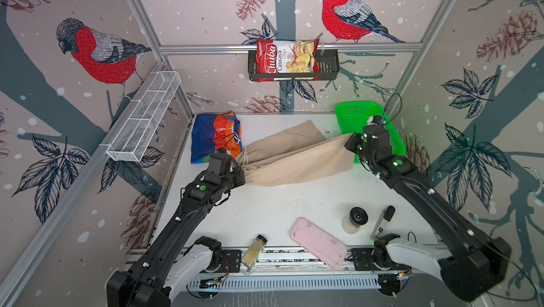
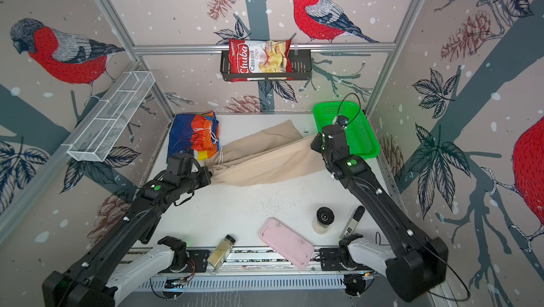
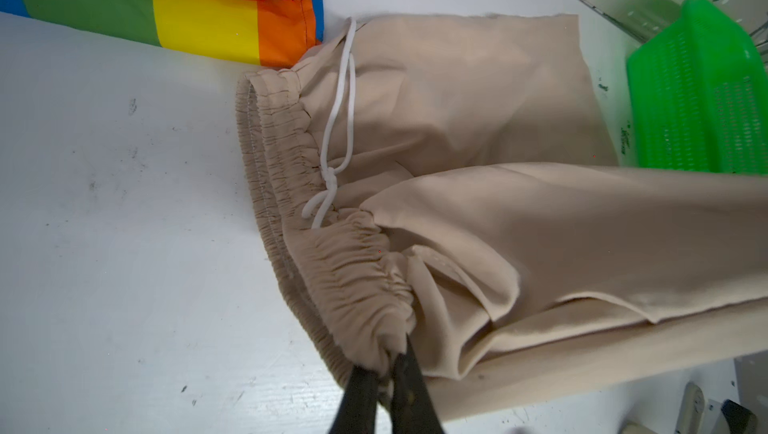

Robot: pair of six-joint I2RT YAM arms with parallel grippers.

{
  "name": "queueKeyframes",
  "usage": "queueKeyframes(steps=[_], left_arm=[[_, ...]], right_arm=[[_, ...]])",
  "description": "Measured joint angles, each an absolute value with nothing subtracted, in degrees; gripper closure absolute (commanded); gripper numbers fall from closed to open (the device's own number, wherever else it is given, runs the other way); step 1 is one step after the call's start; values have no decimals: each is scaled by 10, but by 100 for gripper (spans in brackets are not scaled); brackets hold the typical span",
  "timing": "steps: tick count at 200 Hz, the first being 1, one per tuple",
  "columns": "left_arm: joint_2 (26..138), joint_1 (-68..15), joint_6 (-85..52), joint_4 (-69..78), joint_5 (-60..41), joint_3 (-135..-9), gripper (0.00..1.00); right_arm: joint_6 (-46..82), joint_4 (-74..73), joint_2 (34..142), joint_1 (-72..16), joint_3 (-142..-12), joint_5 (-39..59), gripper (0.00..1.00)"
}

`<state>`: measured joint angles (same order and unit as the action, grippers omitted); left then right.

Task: Fold and stack the shorts
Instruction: 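Fold the leg hem with the right gripper over toward the waistband held by the left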

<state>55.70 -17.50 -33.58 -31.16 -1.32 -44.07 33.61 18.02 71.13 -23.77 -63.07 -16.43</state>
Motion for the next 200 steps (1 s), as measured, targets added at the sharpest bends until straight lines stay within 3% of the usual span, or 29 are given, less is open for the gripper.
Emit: queueKeyframes(steps=[57,126,176,187,200], left_arm=[[710,-94,-323,-226,-14,-463,100],[878,-60,-310,-187,-18,-546,100],[935,-50,-310,-170,-29,-566,100],[945,-50,-310,-166,-30,-568,88],[955,-50,-309,-175,-29,-577,58]], right_arm=[[301,157,987,-216,-796,-99,100],[268,113,1188,-212,-965,-81,100],[253,111,1294,-211,-1058,-82,100],[253,112,1310,-211,-1071,-81,100],[252,112,1328,-211,-1084,-80,90]])
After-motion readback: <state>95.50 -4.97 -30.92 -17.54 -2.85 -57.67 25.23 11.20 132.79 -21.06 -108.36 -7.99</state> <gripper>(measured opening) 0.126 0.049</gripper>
